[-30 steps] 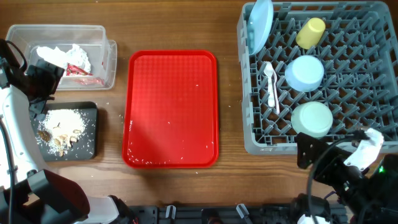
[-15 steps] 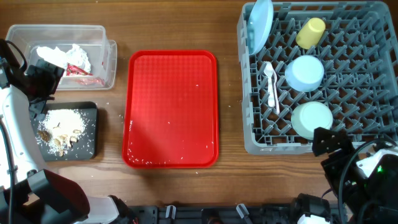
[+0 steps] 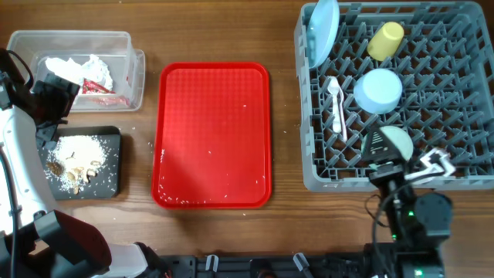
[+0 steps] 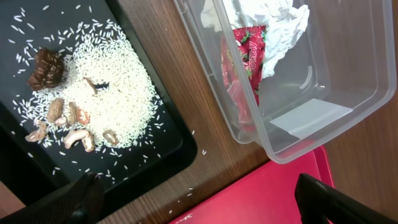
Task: Sort waste into correct bins and load items into the dishwasher rack
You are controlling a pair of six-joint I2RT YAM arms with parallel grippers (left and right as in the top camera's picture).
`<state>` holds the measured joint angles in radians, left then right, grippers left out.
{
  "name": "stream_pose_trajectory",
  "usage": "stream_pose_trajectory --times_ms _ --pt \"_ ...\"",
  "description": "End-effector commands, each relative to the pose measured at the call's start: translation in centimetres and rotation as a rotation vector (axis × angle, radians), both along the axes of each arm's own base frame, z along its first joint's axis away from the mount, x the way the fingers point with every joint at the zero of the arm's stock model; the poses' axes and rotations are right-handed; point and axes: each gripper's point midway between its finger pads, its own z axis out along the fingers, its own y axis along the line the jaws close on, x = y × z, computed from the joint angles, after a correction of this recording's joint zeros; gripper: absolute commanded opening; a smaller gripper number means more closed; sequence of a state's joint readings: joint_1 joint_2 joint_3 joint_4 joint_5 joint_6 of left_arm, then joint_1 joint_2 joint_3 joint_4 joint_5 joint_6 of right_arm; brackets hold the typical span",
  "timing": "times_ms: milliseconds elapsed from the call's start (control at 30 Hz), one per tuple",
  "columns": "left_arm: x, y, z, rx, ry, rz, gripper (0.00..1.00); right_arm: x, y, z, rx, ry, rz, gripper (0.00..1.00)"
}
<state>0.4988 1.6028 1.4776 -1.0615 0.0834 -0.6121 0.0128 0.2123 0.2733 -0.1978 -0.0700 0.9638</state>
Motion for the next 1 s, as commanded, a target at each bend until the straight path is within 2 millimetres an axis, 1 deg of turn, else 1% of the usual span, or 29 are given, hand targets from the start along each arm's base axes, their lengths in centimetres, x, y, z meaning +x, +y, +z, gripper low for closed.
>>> stream_pose_trajectory --times_ms 0,133,233,367,433,567,633,700,867,900,967 --pt "0.1 0.3 0.3 0.002 -0.008 0.007 1.0 -0.3 0.3 -1.3 -0.026 -0.045 0.02 1.0" --pt "0.1 0.3 0.3 0.002 -0.008 0.007 1.0 -0.9 0.8 -1.3 -0.169 -0.115 0.058 1.0" --pt "0.1 0.3 0.3 0.002 -0.008 0.007 1.0 -0.9 1.0 -1.4 -0.229 -0.133 0.065 1.0" --pt "0.1 0.3 0.3 0.002 -0.008 0.007 1.0 -0.9 0.7 -1.4 -0.252 -0.135 0.053 1.0" --pt "0.1 0.3 0.3 0.002 -0.008 0.007 1.0 -0.7 0.5 -1.8 -0.254 -0.136 0.041 1.0" --pt "0.1 0.3 0.3 0.002 -0.008 0.007 1.0 -0.1 0.7 -3.3 -0.268 -0.167 0.045 1.0" --pt "0.1 0.3 0.3 0.002 -0.008 0.007 1.0 -0.1 1.0 -3.3 -0.334 -0.183 0.065 1.0" --pt "0.1 0.3 0.3 0.002 -0.008 0.007 1.0 -0.1 1.2 -3.3 -0.434 -0.195 0.085 1.0" --pt "0.1 0.3 0.3 0.002 -0.008 0.007 1.0 -0.1 1.3 -3.4 -0.737 -0.225 0.11 1.0" --pt "0.1 0.3 0.3 0.002 -0.008 0.007 1.0 -0.1 1.3 -3.4 -0.825 -0.233 0.115 1.0" --pt "0.1 0.3 0.3 0.002 -0.007 0.007 1.0 -0.1 1.3 -3.4 -0.929 -0.241 0.119 1.0"
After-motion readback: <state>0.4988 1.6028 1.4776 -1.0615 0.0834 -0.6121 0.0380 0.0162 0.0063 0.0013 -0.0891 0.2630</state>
